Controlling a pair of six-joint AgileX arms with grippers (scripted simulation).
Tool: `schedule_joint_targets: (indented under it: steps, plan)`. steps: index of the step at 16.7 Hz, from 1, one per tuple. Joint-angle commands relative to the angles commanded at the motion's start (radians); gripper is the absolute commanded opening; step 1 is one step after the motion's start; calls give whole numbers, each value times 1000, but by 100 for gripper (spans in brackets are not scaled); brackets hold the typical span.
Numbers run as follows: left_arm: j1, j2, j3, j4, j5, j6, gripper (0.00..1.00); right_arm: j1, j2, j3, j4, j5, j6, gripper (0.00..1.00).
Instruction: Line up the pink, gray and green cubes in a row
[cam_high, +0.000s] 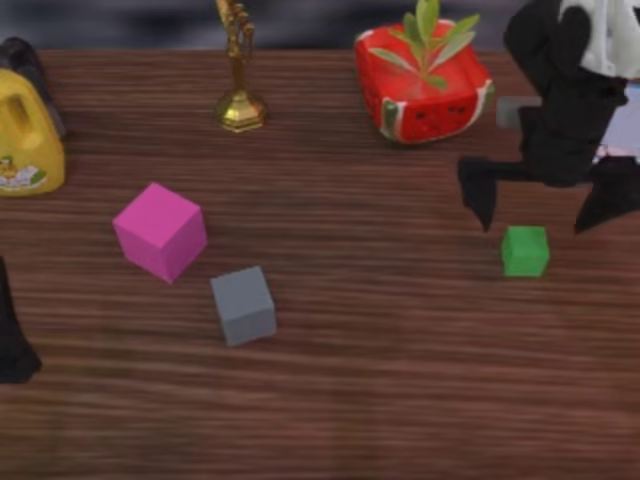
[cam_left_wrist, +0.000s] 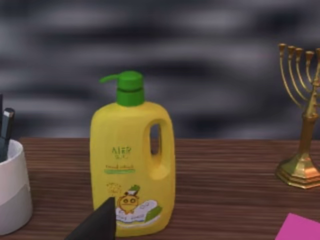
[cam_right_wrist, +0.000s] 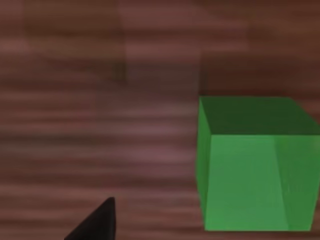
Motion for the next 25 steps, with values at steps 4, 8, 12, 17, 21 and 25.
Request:
schedule_joint_targets:
  steps: [4, 8, 12, 17, 21, 25]
  plan:
    - [0, 0, 0, 0, 0, 0, 100, 2, 64, -89, 162, 1, 3, 100]
    - [0, 0, 0, 0, 0, 0, 100, 3, 92, -125, 218, 1, 5, 100]
    - [0, 0, 0, 0, 0, 0, 100, 3, 92, -125, 218, 1, 5, 85]
    - [0, 0, 0, 0, 0, 0, 100, 3, 92, -125, 218, 1, 5, 47]
    - [0, 0, 0, 0, 0, 0, 100, 3, 92, -125, 218, 1, 5, 17]
    - [0, 0, 0, 0, 0, 0, 100, 3, 92, -125, 218, 1, 5, 0]
